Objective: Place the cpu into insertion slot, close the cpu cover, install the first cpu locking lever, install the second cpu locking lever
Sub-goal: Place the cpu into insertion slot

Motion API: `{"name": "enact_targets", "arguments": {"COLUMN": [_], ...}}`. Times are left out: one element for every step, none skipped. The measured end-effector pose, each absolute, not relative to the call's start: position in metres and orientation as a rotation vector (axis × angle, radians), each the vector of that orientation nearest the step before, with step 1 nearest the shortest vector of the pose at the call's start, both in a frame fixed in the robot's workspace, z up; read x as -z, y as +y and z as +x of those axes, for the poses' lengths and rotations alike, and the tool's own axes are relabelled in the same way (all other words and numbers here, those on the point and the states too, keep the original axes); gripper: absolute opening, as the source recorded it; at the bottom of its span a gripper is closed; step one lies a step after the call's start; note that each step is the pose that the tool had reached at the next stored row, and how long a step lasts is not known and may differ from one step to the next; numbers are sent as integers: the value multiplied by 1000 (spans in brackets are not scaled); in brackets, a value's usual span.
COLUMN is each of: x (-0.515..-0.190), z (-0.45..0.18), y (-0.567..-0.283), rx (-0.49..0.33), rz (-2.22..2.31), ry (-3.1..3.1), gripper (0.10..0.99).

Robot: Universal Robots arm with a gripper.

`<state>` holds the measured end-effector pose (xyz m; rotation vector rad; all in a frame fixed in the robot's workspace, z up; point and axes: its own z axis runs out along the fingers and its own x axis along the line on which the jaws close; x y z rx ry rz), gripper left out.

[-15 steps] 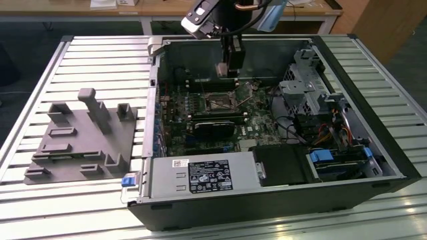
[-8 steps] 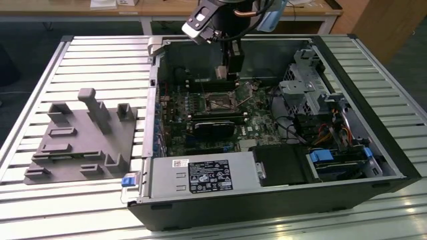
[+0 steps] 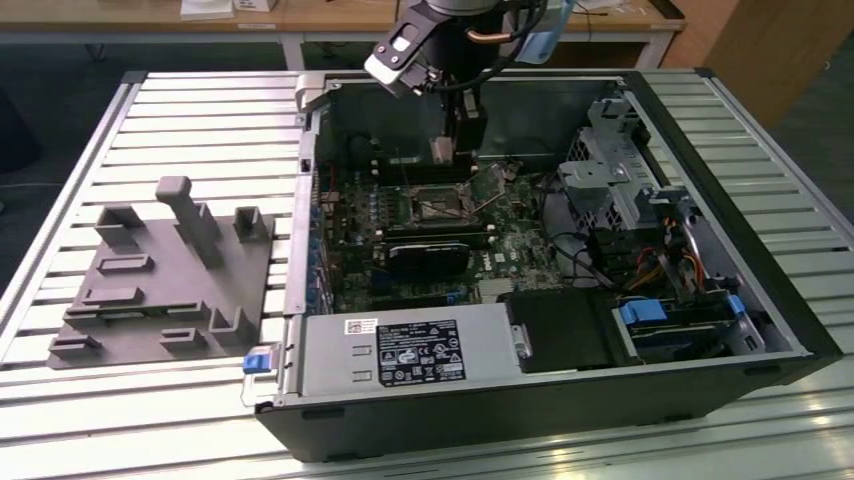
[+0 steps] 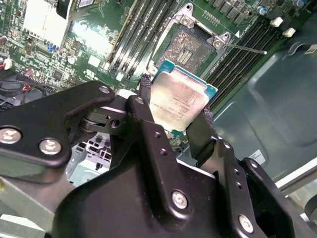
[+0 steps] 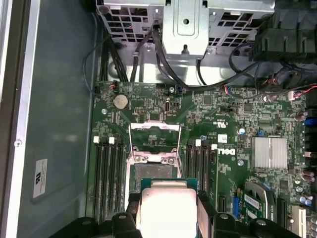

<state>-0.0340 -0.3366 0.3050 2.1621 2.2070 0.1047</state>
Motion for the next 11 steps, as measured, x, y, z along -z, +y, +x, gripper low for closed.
{"name": "enact_targets", "arguments": {"x": [-304, -304, -303, -303, -302, -301, -300, -299, -298, -296, -294], "z": [-34, -34, -34, -34, -34, -34, -34, -34, -34, -34, -34], "y": [-337, -337, -337, -337, -337, -337, -337, -337, -337, -337, -337], "rx": [-105, -105, -105, -105, -105, -105, -105, -105, -105, -105, -105], "rz": [2162, 2162, 2162, 2162, 2162, 2162, 2162, 2162, 2162, 2161, 2160], "ry": [2207, 2207, 2207, 2207, 2207, 2207, 2207, 2207, 2207, 2208, 2209], "gripper": [537, 537, 537, 537, 537, 537, 537, 537, 537, 537, 537]}}
